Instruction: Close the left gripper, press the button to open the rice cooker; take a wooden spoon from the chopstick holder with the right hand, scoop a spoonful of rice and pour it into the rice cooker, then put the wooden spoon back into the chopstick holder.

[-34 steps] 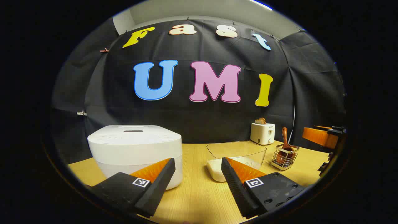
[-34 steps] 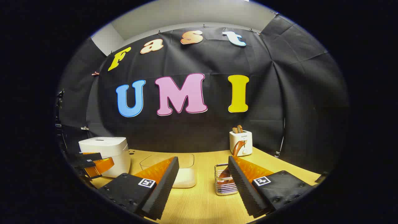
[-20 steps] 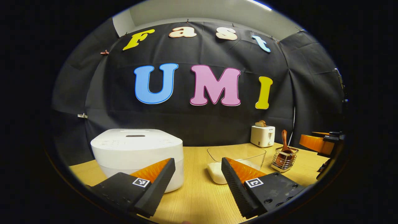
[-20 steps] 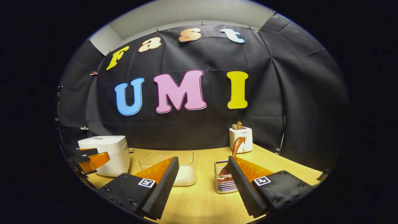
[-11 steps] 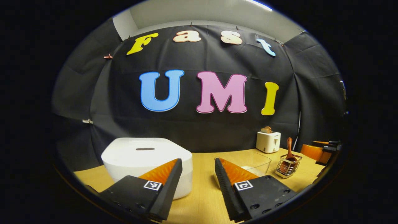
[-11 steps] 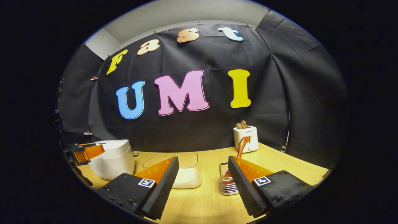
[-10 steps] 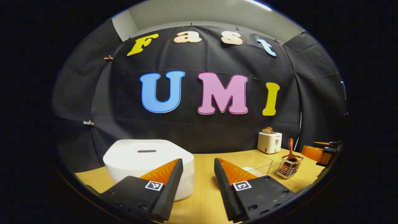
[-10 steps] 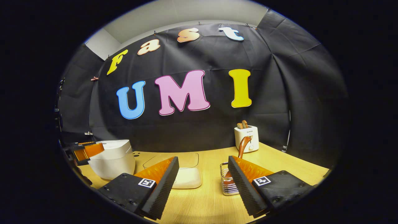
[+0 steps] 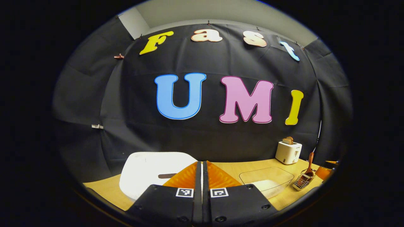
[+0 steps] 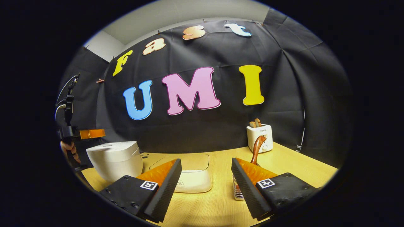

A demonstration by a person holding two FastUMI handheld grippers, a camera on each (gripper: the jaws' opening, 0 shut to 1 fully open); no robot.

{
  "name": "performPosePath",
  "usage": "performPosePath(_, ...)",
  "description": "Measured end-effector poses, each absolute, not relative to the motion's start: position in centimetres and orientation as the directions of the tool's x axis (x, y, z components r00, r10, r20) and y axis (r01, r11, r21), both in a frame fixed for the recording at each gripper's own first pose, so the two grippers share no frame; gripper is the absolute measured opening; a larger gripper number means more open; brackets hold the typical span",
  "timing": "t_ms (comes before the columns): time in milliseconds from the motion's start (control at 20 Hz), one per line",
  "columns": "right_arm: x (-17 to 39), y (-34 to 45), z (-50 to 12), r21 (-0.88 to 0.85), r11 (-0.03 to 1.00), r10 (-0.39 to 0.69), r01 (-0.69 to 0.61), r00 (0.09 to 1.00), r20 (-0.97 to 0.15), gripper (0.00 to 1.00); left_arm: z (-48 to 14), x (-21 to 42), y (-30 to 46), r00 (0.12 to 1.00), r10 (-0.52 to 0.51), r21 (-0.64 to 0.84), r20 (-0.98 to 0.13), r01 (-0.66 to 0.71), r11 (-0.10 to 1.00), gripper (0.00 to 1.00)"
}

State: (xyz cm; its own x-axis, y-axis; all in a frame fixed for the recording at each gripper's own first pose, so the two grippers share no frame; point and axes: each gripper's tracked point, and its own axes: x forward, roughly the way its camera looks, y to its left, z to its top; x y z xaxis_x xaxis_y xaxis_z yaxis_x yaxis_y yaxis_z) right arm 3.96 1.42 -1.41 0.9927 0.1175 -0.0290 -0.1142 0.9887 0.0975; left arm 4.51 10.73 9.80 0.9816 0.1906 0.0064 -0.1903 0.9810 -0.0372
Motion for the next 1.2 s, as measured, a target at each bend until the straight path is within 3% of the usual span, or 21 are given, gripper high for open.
performPosePath(250, 5.0, 0.6, -1.6, 0.125, 0.985, 0.122, -0.118, 0.992, -0.028, 0.98, 8.5, 6.2, 15.3, 0.951, 0.289, -0.059, -0.110, -0.296, 0.953, 0.05)
performPosePath(600, 5.6, -0.2, -2.7, 0.183, 0.977, 0.120, -0.113, 0.992, -0.031, 0.98, 5.6, 8.3, 16.4, 0.920, 0.277, -0.052, -0.276, -0.302, 0.952, 0.05)
performPosePath(1200, 5.7, -2.1, -3.1, 0.184, 0.979, 0.091, -0.089, 0.996, -0.007, 0.98, 3.5, 8.1, 16.1, 0.861, 0.312, -0.013, -0.401, -0.346, 0.938, 0.06)
